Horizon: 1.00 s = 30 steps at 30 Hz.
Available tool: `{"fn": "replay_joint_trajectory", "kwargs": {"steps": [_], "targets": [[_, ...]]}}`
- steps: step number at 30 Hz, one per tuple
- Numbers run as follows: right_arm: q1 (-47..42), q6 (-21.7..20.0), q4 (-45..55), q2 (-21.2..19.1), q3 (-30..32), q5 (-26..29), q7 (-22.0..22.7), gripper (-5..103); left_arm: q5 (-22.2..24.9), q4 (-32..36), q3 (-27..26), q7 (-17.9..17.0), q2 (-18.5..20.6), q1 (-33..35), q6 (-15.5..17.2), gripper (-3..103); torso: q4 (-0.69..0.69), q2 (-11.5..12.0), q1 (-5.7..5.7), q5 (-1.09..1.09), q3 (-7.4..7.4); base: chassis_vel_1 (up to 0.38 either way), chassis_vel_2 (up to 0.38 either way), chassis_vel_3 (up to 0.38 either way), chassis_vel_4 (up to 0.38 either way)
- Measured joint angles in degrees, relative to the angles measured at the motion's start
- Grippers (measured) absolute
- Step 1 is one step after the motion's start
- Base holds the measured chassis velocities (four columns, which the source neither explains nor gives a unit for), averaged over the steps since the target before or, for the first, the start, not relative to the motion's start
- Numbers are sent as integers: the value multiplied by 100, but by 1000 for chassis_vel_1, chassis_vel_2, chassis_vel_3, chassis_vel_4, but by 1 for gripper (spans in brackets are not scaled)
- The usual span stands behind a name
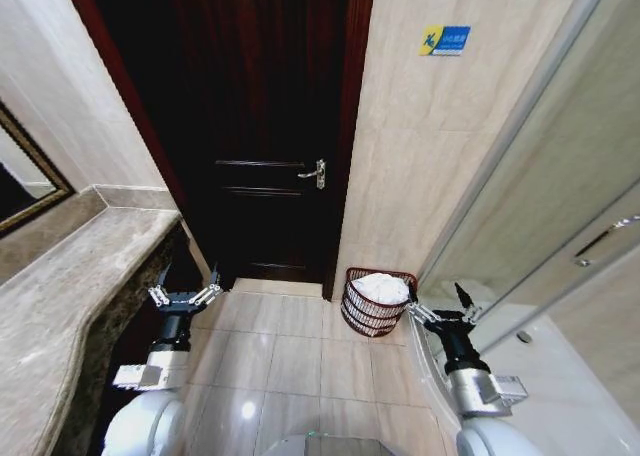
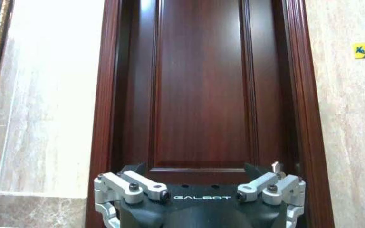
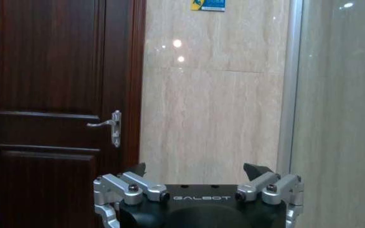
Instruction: Discard the used towel into the hamper.
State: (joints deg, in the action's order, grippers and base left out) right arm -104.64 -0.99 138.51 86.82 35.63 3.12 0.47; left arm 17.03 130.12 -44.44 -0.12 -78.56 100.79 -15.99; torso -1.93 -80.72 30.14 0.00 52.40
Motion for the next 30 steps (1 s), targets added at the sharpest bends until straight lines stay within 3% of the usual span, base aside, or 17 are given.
{"fn": "replay_joint_trajectory", "kwargs": {"steps": [18, 30], "targets": [[-73, 77, 23, 30, -7, -38, -19, 100, 80, -5, 0, 34, -15, 78, -40, 100, 0, 1, 0, 0, 0, 77, -77, -82, 83], [-99, 90, 25, 38, -1, -69, -25, 100, 78, -79, 22, 44, -9, -2, -242, 100, 0, 1, 0, 0, 0, 75, -78, -80, 82]]}}
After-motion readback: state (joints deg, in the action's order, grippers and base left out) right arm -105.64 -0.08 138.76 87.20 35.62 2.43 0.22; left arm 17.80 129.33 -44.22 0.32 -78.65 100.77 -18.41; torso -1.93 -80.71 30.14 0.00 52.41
